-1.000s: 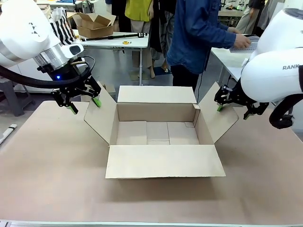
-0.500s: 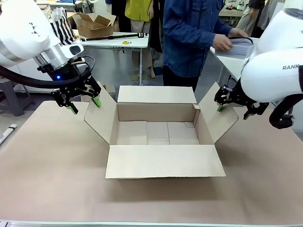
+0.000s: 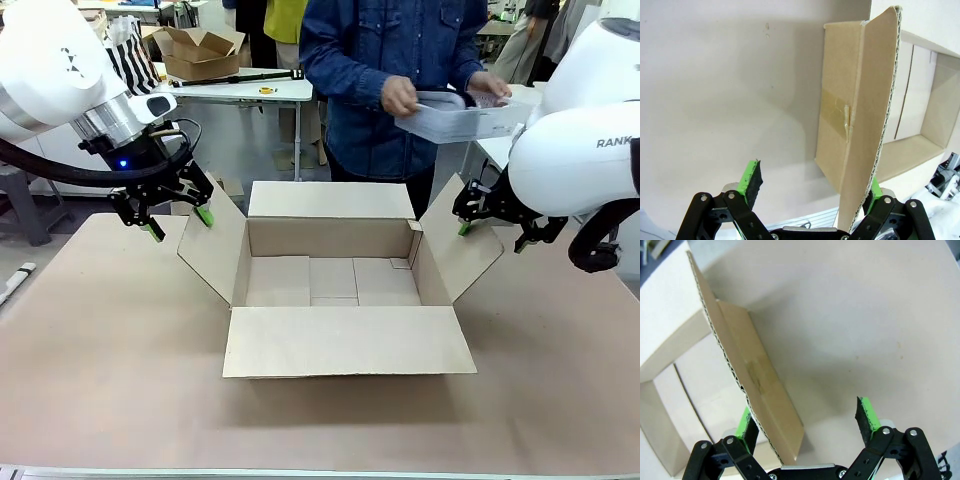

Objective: Pack the gift set into the box.
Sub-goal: Lift both hands away from the flaps of the Package Box.

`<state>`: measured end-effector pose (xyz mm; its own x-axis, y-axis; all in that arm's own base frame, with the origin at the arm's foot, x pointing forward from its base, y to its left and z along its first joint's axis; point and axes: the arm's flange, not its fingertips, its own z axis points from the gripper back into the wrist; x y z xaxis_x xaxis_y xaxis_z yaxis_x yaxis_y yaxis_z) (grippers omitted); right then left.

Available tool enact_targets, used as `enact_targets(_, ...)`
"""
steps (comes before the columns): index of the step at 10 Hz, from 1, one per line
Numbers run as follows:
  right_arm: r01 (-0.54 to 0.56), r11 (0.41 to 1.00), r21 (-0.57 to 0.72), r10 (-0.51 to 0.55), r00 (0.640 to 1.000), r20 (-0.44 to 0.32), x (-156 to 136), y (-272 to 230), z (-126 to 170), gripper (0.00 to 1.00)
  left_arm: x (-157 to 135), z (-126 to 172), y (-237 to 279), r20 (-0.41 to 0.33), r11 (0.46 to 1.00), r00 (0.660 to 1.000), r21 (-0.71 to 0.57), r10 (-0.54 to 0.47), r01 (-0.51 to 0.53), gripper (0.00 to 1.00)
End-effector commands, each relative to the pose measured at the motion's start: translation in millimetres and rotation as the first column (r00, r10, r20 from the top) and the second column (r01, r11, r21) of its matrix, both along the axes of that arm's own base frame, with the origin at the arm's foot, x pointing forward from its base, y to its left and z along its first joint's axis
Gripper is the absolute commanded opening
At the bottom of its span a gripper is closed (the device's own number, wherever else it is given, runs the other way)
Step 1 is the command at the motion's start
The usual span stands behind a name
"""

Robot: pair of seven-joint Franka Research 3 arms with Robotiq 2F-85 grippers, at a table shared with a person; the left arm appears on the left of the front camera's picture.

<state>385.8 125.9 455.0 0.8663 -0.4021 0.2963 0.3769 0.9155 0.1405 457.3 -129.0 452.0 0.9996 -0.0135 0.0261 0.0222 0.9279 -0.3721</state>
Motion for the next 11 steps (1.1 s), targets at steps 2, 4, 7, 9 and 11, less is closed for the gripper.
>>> enact_targets(2, 0.013, 1.000, 0.000, -0.013, 1.000, 0.000, 1.0, 1.0, 2.4, 1.00, -0.4, 2.0, -0.3, -0.002, 1.000, 1.000, 0.022, 0.014, -0.014, 1.00)
enact_targets(4, 0.013, 1.000, 0.000, -0.013, 1.000, 0.000, 1.0, 1.0, 2.4, 1.00, -0.4, 2.0, -0.3, -0.002, 1.000, 1.000, 0.022, 0.014, -0.014, 1.00)
enact_targets(7, 0.013, 1.000, 0.000, -0.013, 1.000, 0.000, 1.0, 1.0, 2.4, 1.00, -0.4, 2.0, -0.3, -0.002, 1.000, 1.000, 0.022, 0.014, -0.014, 1.00)
enact_targets(9, 0.013, 1.000, 0.000, -0.013, 1.000, 0.000, 1.0, 1.0, 2.4, 1.00, -0.4, 2.0, -0.3, -0.002, 1.000, 1.000, 0.022, 0.014, -0.014, 1.00)
enact_targets(11, 0.013, 1.000, 0.000, -0.013, 1.000, 0.000, 1.0, 1.0, 2.4, 1.00, -0.4, 2.0, -0.3, -0.002, 1.000, 1.000, 0.022, 0.014, -0.014, 1.00)
